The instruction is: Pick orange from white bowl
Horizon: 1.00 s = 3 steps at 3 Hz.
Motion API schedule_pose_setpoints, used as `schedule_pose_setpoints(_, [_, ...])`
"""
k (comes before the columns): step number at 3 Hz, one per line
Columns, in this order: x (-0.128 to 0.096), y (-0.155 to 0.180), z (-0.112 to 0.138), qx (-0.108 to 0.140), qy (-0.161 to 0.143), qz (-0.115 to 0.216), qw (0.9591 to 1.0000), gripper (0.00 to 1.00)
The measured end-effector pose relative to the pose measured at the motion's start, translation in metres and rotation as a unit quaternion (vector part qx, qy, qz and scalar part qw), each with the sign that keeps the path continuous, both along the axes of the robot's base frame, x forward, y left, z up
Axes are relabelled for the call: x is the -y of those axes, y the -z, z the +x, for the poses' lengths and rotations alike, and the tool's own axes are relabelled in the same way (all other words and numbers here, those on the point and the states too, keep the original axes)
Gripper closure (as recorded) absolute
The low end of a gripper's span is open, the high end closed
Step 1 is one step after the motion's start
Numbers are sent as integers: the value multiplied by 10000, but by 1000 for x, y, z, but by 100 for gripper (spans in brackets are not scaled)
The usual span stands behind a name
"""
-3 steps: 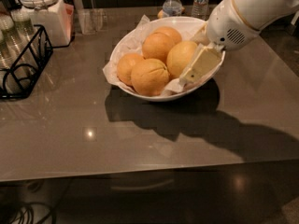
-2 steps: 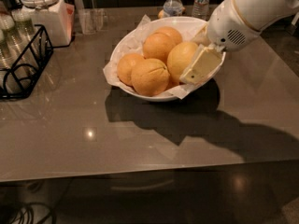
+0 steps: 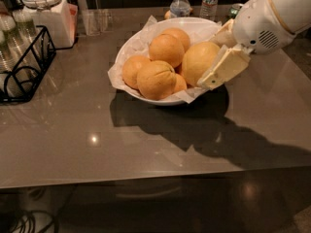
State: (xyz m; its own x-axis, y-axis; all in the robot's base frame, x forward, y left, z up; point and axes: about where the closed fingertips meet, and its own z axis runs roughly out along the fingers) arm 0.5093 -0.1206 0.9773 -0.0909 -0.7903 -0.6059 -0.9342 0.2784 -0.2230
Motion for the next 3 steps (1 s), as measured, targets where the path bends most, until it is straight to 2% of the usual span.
schedule_pose_setpoints(1, [17, -12, -30, 190, 122, 269, 9994, 100])
schedule_pose_setpoints(2, [39, -23, -66, 403, 398, 488, 9972, 100])
schedule_pose_setpoints(3, [56, -30, -92, 597, 580, 656, 9944, 100])
